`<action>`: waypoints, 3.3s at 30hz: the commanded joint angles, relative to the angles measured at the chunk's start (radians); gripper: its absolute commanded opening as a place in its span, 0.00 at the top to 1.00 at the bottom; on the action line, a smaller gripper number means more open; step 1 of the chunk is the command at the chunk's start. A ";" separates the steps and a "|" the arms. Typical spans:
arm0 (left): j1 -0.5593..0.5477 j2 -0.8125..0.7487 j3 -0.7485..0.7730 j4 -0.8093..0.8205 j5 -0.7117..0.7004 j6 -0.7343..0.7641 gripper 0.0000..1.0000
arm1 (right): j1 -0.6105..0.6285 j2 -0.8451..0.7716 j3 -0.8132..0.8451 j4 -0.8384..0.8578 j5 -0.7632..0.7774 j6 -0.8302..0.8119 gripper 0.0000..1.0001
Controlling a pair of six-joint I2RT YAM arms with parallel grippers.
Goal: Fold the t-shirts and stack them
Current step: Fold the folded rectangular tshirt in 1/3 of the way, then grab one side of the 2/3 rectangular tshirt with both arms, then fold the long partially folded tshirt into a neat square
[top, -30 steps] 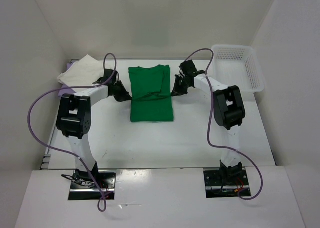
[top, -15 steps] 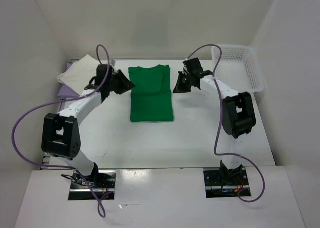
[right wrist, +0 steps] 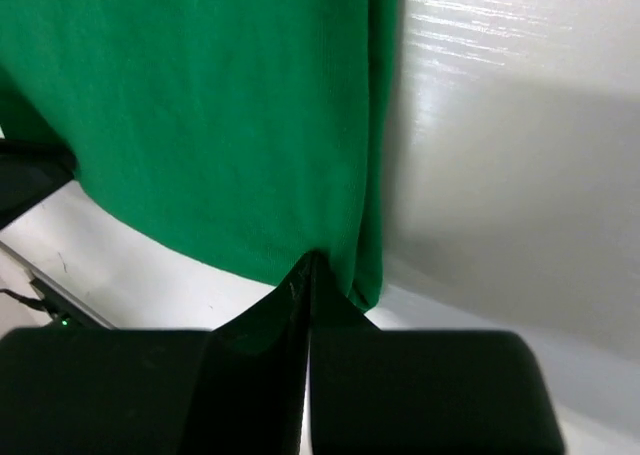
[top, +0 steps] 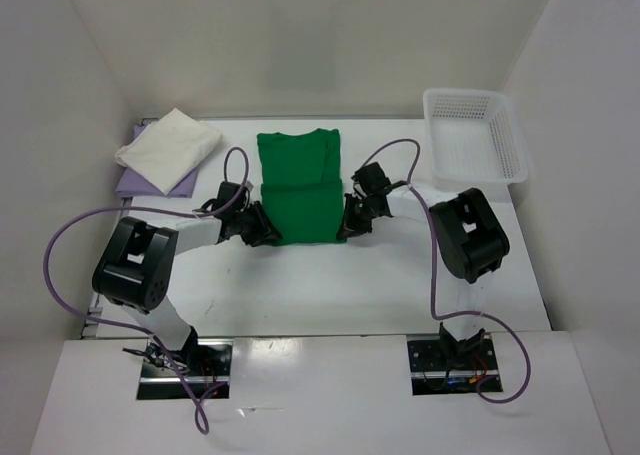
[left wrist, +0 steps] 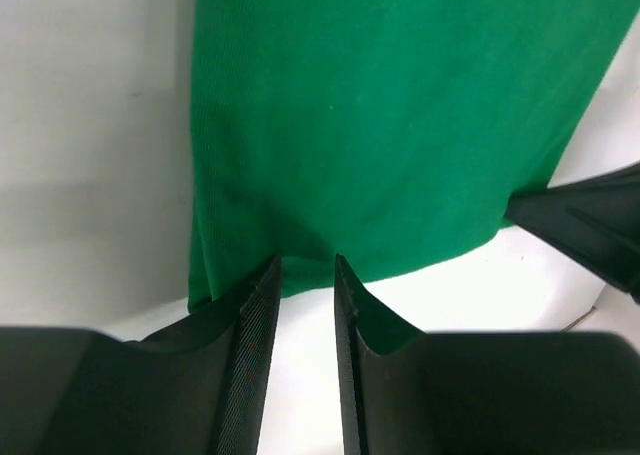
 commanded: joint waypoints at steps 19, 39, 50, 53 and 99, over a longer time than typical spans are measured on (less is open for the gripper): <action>0.032 -0.450 -0.265 -0.179 -0.069 -0.016 0.36 | 0.046 -0.301 -0.232 0.014 0.107 0.049 0.56; 0.032 -0.215 -0.226 -0.003 -0.104 -0.024 0.83 | 0.014 -0.103 -0.175 0.155 0.104 0.116 0.95; 0.032 -0.489 -0.272 -0.211 -0.049 0.025 1.00 | 0.078 -0.414 -0.392 0.052 0.085 0.161 1.00; -0.011 -0.709 -0.315 -0.322 0.011 -0.028 1.00 | 0.169 -0.550 -0.464 0.008 0.069 0.239 1.00; 0.090 0.037 0.464 -0.078 -0.021 -0.001 0.56 | -0.139 0.153 0.633 -0.146 0.007 -0.088 0.79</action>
